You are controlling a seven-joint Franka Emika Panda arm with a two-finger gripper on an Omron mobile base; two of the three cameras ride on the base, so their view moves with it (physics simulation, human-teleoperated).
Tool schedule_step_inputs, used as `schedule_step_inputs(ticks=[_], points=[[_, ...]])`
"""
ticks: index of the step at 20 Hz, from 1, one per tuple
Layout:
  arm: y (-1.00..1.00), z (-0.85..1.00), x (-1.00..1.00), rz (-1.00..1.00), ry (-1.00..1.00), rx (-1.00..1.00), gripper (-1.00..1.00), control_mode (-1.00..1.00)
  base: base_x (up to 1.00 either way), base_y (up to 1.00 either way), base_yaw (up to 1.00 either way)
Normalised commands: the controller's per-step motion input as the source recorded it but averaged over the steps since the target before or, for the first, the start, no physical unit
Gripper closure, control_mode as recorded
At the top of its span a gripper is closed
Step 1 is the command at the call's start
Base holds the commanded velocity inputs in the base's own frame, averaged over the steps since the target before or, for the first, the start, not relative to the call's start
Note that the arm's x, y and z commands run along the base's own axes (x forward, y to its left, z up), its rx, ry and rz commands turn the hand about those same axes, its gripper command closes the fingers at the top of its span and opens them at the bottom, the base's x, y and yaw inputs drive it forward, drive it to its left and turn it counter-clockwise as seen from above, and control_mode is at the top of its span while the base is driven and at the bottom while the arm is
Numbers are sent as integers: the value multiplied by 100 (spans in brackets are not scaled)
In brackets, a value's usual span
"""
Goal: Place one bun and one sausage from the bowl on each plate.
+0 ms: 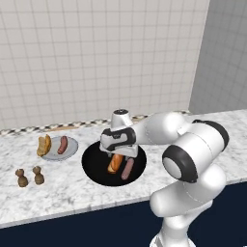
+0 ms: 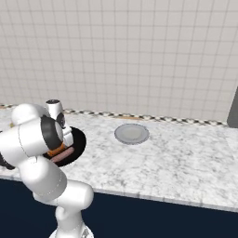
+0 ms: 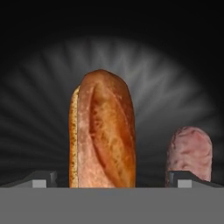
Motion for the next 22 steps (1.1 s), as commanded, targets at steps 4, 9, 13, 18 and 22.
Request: schedule_step_inputs(ticks=[4, 9, 13, 18, 22], points=[[3, -5, 0, 0, 0, 0, -100, -100, 0, 0, 0], [0, -1, 2, 0, 0, -1, 100, -100, 0, 0, 0], [0, 0, 0, 0, 0, 0, 100, -100, 0, 0, 0], [0, 0, 0, 0, 0, 0, 100, -100, 0, 0, 0], [0, 24, -12, 0, 0, 0, 100, -100, 0, 0, 0]])
